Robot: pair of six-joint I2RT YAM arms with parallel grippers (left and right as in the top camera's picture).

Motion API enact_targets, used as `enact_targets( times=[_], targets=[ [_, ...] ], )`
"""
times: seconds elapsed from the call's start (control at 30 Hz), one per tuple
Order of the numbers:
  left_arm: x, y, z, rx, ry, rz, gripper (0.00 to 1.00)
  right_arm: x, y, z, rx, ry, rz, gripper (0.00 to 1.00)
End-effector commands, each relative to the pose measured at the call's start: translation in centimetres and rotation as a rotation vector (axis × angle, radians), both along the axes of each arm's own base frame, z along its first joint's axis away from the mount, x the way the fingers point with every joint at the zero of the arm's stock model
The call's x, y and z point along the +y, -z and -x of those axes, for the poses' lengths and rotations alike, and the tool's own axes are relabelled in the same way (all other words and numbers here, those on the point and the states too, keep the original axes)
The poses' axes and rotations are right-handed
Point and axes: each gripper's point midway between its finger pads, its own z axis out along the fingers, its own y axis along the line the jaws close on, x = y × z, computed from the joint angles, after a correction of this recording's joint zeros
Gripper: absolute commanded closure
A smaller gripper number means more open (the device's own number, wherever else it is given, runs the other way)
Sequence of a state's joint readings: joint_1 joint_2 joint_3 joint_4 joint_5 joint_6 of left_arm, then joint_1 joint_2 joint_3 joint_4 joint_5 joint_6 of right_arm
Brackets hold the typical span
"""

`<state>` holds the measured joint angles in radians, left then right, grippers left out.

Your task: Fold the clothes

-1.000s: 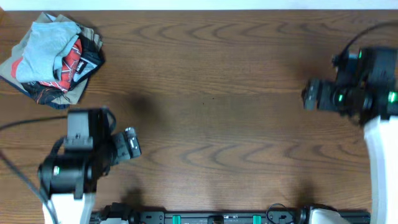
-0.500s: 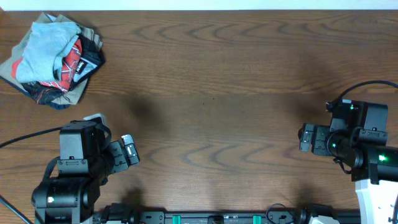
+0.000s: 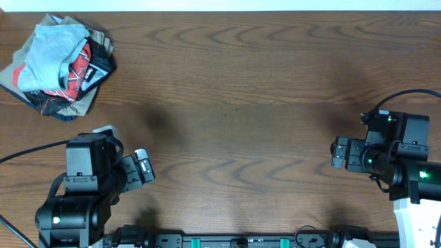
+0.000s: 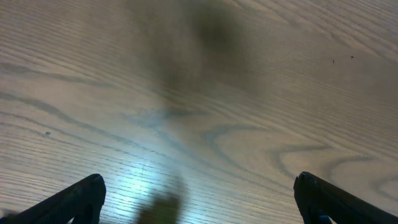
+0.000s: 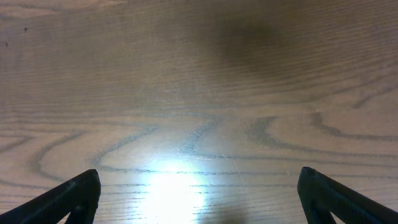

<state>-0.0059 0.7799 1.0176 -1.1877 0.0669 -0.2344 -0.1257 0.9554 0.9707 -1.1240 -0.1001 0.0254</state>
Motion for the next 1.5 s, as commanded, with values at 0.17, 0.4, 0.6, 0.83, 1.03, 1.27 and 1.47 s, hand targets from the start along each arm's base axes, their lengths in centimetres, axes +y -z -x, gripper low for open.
enact_targets(
  times=[0.17, 0.4, 0.6, 0.83, 1.03, 1.27, 1.47],
  targets=[
    [0.3, 0.3, 0.0, 0.009, 0.001, -0.020, 0.02, 0.1, 0.1, 0.0, 0.003, -0.008, 0.007, 0.01],
    [0.3, 0.3, 0.0, 0.009, 0.001, -0.020, 0.02, 0.1, 0.1, 0.0, 0.003, -0.008, 0.007, 0.01],
    [0.3, 0.3, 0.0, 0.009, 0.001, -0.020, 0.02, 0.1, 0.1, 0.0, 0.003, -0.008, 0.007, 0.01],
    [0.3, 0.3, 0.0, 0.009, 0.001, -0.020, 0.02, 0.2, -0.5, 0.2, -0.029, -0.013, 0.011, 0.01],
    [0.3, 0.3, 0.0, 0.009, 0.001, -0.020, 0.02, 1.1, -3.2, 0.3, -0.193, -0.075, 0.065, 0.01],
    [0.3, 0.3, 0.0, 0.009, 0.001, -0.020, 0.02, 3.5, -5.6, -1.2, -0.600, -0.194, 0.086, 0.01],
    [0.3, 0.3, 0.0, 0.010, 0.001, -0.020, 0.02, 4.9, -3.7, -1.7, -0.821, -0.236, 0.048, 0.01]
  ],
)
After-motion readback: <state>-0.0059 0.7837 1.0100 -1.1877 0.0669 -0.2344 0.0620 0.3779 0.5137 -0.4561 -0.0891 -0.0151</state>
